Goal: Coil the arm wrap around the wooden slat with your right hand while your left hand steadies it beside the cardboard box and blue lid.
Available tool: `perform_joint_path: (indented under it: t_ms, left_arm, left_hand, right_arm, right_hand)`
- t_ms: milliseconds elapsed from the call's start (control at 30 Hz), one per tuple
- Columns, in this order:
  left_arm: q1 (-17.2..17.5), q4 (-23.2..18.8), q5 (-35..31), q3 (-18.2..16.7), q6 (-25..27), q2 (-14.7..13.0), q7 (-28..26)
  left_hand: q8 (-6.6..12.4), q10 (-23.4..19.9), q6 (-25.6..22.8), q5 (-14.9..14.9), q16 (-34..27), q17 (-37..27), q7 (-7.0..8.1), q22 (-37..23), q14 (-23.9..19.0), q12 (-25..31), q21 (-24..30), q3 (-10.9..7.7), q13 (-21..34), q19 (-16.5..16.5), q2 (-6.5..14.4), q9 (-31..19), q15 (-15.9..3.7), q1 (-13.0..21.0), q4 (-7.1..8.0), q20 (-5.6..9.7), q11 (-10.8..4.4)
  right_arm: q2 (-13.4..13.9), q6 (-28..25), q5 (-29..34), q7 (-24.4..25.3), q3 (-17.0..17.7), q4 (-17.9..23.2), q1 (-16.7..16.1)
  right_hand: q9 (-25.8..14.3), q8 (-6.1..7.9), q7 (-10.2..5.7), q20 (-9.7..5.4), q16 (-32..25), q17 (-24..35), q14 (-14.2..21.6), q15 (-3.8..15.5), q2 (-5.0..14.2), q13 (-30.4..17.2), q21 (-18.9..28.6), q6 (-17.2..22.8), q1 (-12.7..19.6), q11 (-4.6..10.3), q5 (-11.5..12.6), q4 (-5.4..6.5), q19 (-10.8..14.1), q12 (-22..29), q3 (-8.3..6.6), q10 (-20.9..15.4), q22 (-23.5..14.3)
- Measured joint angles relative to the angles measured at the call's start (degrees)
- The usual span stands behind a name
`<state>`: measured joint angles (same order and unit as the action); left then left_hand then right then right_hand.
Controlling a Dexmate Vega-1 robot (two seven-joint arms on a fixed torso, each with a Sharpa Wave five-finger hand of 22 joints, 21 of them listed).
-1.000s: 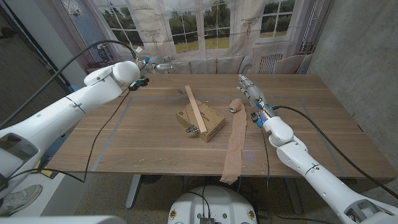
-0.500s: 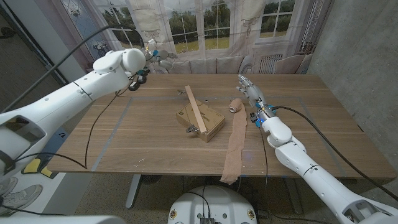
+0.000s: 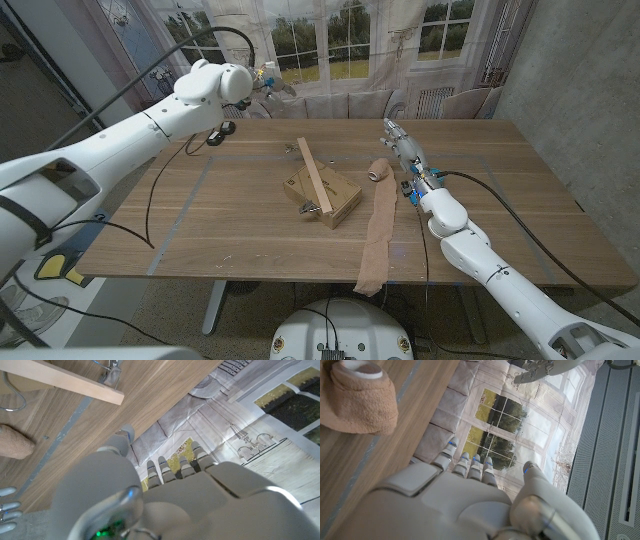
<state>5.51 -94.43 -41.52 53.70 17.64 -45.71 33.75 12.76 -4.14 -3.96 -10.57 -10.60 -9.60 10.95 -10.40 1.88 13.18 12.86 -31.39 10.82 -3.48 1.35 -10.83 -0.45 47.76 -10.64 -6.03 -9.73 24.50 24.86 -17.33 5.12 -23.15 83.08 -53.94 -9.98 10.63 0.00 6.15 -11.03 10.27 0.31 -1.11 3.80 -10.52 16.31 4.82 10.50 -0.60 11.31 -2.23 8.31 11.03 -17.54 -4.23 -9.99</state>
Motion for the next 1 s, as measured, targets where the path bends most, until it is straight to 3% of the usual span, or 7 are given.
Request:
perform_joint_path:
  t_ms: [233,367,533,600,800,900,1000]
  left_arm:
    - [-2.28,2.03,-7.25,3.14,-4.08,2.13,1.52]
    - [-3.06,2.75,-10.42,4.31,-5.98,2.97,1.86]
    - [-3.81,3.44,-12.87,5.75,-7.72,4.14,2.05]
    - [-3.95,3.60,-12.87,6.03,-7.72,4.42,2.05]
    - [-4.07,4.65,-15.83,6.21,-10.24,5.67,2.40]
    - [-3.98,5.49,-16.39,5.76,-13.86,6.24,2.63]
    - [-3.82,6.08,-16.39,5.48,-13.86,6.61,2.63]
  left_hand:
    - [-0.70,0.66,2.06,-0.55,0.23,0.00,-0.22,0.00,-0.15,-0.48,-0.44,2.36,0.17,-0.29,-3.93,0.00,-0.15,0.86,0.62,0.30,0.65]
    - [-1.28,1.70,3.17,-1.34,0.23,0.00,-0.56,0.00,0.46,-0.90,-0.65,3.69,0.27,0.06,-5.58,-0.07,0.46,0.38,1.21,-0.89,1.69]
    - [-2.20,4.55,7.27,-3.94,0.45,-0.15,0.18,-0.01,1.38,-1.76,-1.23,6.56,0.49,1.19,-8.18,-0.58,1.37,0.73,1.84,-1.97,3.22]
    - [-2.00,5.90,8.32,-4.80,0.45,-0.15,0.96,-0.11,2.06,-1.76,-1.23,7.31,0.75,2.14,-8.49,-0.96,0.66,1.08,2.22,-1.16,2.53]
    - [0.97,7.13,10.66,-1.79,-0.50,-0.61,1.43,-0.15,-2.36,0.55,0.07,7.98,3.51,-2.08,-4.52,-3.82,-1.41,5.76,1.95,4.38,4.12]
    - [5.80,2.04,9.06,-0.22,-1.77,-0.89,1.37,-0.42,-9.51,5.38,1.47,8.58,7.22,-6.83,-3.21,-8.48,-1.62,9.57,1.34,7.61,2.29]
    - [11.55,-3.40,4.37,-0.22,-2.34,-1.22,1.23,-0.42,-15.96,10.14,2.43,9.32,10.60,-10.62,-2.14,-12.89,-1.82,13.34,1.07,8.25,0.58]
  right_arm:
    - [-0.43,0.87,-0.03,0.00,0.00,-0.99,0.37]
    - [-0.73,1.24,-0.14,-0.13,-0.02,-1.65,0.63]
    - [-0.83,1.56,-0.32,-0.29,-0.03,-1.94,0.71]
    - [-0.83,1.61,-0.36,-0.30,-0.03,-1.94,0.71]
    - [-0.97,1.90,-0.45,-0.33,-0.04,-2.26,0.74]
    - [-1.01,1.93,-0.48,-0.30,0.10,-2.36,0.52]
    - [-1.01,1.94,-0.48,-0.24,0.10,-2.36,0.52]
  right_hand:
    - [0.00,0.00,0.00,0.00,0.00,0.00,0.00,0.00,0.00,0.00,-0.15,0.00,0.00,0.00,0.00,0.00,0.00,0.00,0.00,0.00,0.00]
    - [0.00,0.00,0.00,0.00,0.00,0.00,0.00,0.00,0.18,0.00,-0.21,0.00,-0.18,0.00,0.00,0.00,0.00,0.00,0.00,0.01,0.00]
    - [0.00,0.00,0.00,0.00,0.00,-0.01,0.00,0.00,0.25,0.00,-0.21,0.00,-0.25,-0.01,0.00,0.00,0.00,0.00,0.00,0.01,0.00]
    - [0.00,0.00,0.00,0.00,0.00,-0.01,0.11,-0.12,0.24,0.00,-0.21,0.00,-0.26,-0.02,0.00,0.00,0.00,0.00,0.00,0.00,0.00]
    - [0.00,0.00,0.00,0.00,0.00,-0.01,0.12,-0.12,0.07,0.00,-0.42,0.00,-0.43,-0.21,0.00,0.00,0.00,0.00,0.00,-0.20,0.00]
    - [0.00,0.00,0.00,-0.01,0.00,-0.01,0.42,0.19,0.00,0.00,-0.42,0.00,-0.50,-0.21,0.00,0.00,0.00,0.00,0.00,-0.19,0.00]
    - [0.00,0.00,0.00,0.31,0.00,-0.01,0.42,0.20,0.00,0.00,-0.42,0.00,-0.50,-0.20,0.00,0.00,0.31,0.00,0.00,-0.21,0.00]
